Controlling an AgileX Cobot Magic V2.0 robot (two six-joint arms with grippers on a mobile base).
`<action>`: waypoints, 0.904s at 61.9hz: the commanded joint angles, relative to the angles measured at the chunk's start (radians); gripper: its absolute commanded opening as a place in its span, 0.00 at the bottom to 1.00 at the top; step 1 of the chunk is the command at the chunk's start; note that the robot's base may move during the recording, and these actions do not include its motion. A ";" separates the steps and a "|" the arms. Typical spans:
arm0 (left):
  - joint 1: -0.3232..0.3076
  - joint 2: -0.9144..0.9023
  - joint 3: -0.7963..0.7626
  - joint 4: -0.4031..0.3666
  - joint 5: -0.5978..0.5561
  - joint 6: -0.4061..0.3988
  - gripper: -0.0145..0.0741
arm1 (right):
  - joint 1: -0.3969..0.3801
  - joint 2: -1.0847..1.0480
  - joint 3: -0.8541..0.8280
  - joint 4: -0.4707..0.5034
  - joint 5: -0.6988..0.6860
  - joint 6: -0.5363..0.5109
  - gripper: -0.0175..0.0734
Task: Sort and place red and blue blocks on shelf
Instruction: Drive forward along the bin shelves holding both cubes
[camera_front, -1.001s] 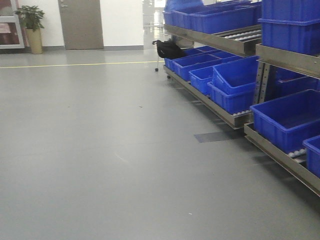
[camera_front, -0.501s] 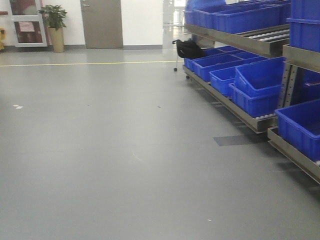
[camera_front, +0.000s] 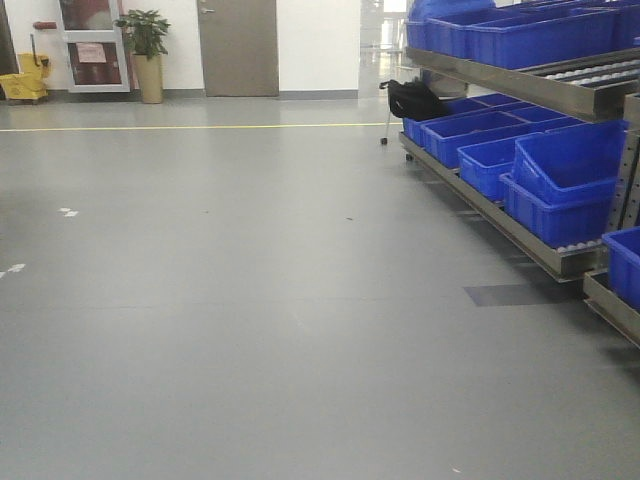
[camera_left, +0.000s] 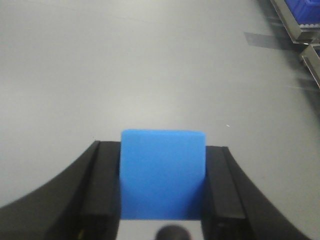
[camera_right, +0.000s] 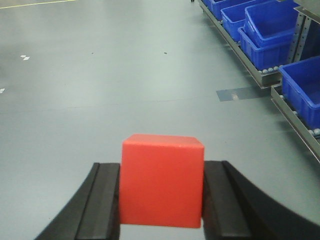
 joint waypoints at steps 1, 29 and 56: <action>0.003 -0.003 -0.028 0.006 -0.074 -0.009 0.30 | -0.008 0.007 -0.029 -0.004 -0.086 -0.005 0.25; 0.003 -0.003 -0.028 0.006 -0.074 -0.009 0.30 | -0.008 0.007 -0.029 -0.004 -0.086 -0.005 0.25; 0.003 -0.003 -0.028 0.006 -0.074 -0.009 0.30 | -0.008 0.007 -0.029 -0.004 -0.086 -0.005 0.25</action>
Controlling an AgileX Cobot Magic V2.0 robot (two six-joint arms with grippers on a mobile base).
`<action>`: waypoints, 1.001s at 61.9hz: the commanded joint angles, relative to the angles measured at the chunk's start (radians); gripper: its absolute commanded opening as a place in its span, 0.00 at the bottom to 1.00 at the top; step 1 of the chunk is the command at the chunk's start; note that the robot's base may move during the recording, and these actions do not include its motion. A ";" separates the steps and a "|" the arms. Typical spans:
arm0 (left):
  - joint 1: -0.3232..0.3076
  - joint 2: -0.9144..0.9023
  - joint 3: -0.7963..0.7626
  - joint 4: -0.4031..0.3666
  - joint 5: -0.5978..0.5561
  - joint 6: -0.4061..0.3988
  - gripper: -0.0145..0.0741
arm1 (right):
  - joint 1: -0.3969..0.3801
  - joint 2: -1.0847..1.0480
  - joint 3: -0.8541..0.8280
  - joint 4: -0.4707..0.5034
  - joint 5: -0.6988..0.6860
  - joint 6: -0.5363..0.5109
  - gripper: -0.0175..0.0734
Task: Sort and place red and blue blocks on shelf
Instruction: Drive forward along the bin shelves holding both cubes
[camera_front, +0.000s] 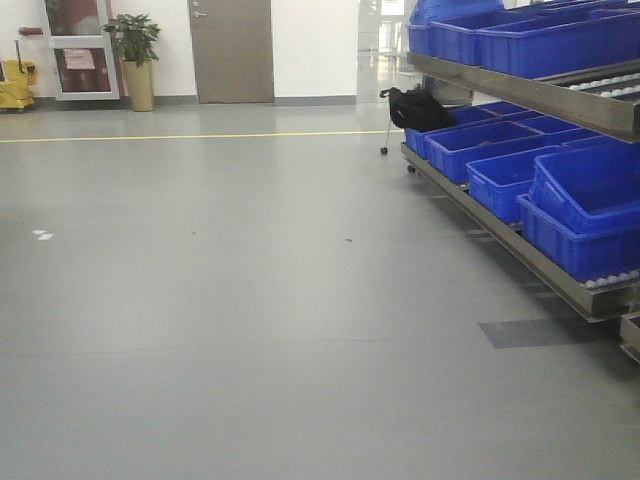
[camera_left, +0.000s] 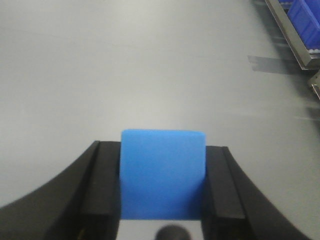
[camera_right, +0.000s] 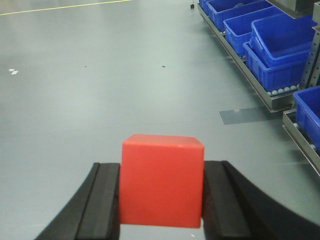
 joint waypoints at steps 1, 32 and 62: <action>0.003 -0.003 -0.028 0.006 -0.074 -0.009 0.30 | -0.008 0.007 -0.029 -0.004 -0.086 -0.005 0.25; 0.003 -0.003 -0.028 0.006 -0.074 -0.009 0.30 | -0.008 0.007 -0.029 -0.004 -0.086 -0.005 0.25; 0.003 -0.003 -0.028 0.006 -0.074 -0.009 0.30 | -0.008 0.007 -0.029 -0.004 -0.086 -0.005 0.25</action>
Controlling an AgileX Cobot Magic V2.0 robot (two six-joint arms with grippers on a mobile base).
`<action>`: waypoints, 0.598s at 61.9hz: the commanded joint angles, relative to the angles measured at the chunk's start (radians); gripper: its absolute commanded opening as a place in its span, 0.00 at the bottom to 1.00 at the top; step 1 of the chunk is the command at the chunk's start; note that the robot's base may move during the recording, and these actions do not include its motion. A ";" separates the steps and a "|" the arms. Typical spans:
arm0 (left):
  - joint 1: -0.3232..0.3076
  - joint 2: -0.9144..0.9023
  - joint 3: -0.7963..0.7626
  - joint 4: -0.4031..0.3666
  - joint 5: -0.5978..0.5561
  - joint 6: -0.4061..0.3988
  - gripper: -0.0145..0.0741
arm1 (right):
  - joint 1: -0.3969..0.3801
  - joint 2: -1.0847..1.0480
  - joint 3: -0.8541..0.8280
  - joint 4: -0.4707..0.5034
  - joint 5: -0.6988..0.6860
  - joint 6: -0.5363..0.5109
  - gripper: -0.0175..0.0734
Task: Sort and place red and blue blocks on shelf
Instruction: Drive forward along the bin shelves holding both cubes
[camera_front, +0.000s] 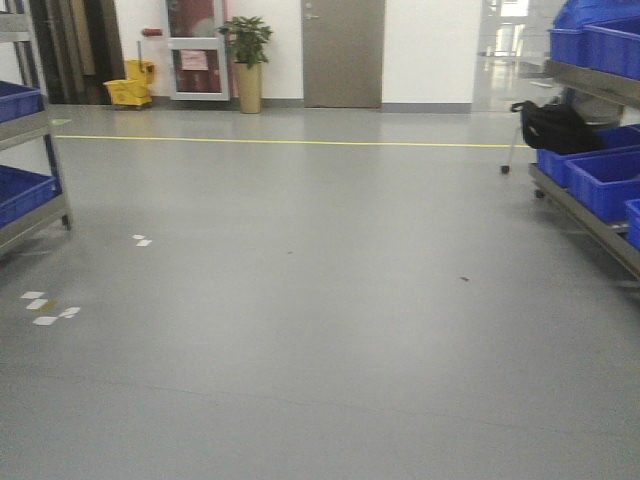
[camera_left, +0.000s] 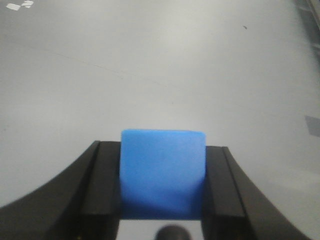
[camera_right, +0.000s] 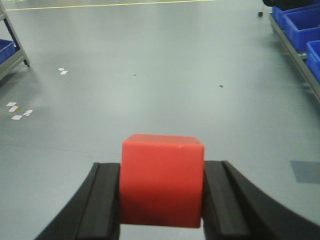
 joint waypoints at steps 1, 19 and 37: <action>0.003 -0.003 -0.028 0.006 -0.074 -0.009 0.30 | -0.008 0.007 -0.029 -0.004 -0.086 -0.005 0.25; 0.003 -0.003 -0.028 0.006 -0.074 -0.009 0.30 | -0.008 0.007 -0.029 -0.004 -0.086 -0.005 0.25; 0.003 -0.003 -0.028 0.006 -0.074 -0.009 0.30 | -0.008 0.007 -0.029 -0.004 -0.086 -0.005 0.25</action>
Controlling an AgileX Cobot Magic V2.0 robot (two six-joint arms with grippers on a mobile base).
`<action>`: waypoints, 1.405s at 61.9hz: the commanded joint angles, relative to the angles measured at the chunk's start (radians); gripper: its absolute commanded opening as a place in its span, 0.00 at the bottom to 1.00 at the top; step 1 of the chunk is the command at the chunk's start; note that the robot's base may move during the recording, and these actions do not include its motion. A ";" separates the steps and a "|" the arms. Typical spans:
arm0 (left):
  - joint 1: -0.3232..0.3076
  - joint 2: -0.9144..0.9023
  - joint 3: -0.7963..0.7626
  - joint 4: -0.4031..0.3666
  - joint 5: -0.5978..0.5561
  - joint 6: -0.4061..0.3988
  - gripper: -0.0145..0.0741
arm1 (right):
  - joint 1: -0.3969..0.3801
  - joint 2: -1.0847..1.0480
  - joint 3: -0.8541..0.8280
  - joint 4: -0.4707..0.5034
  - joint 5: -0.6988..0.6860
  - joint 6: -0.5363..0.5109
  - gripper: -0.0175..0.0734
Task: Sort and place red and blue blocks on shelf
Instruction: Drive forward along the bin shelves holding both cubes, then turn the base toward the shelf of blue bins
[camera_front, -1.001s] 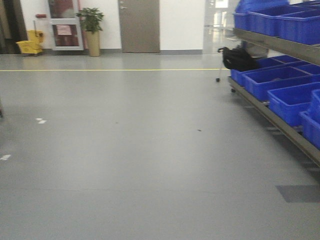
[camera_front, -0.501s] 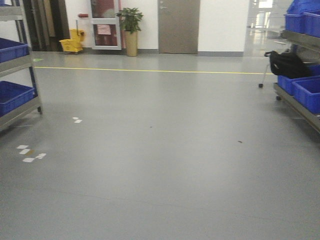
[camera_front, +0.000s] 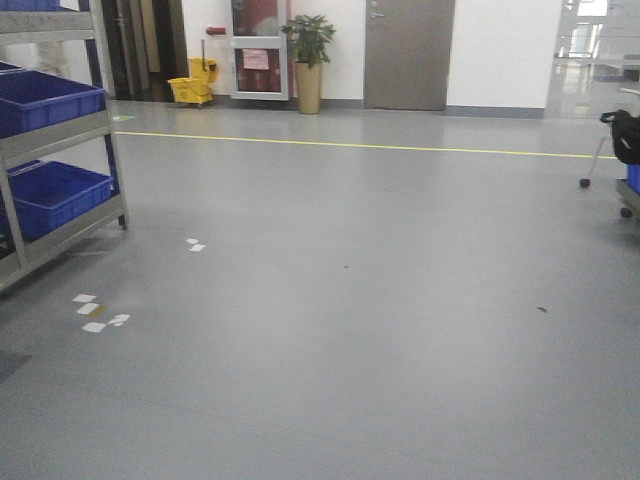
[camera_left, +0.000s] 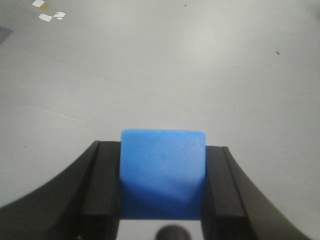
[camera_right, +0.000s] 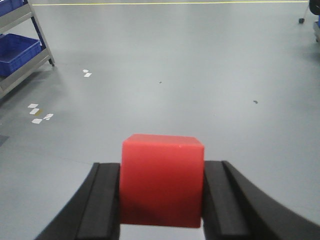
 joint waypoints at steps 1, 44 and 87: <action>0.003 -0.003 -0.028 0.006 -0.074 -0.009 0.30 | -0.008 0.007 -0.029 -0.004 -0.086 -0.005 0.25; 0.003 -0.003 -0.028 0.006 -0.074 -0.009 0.30 | -0.008 0.007 -0.029 -0.004 -0.086 -0.005 0.25; 0.003 -0.003 -0.028 0.006 -0.074 -0.009 0.30 | -0.008 0.007 -0.029 -0.004 -0.086 -0.005 0.25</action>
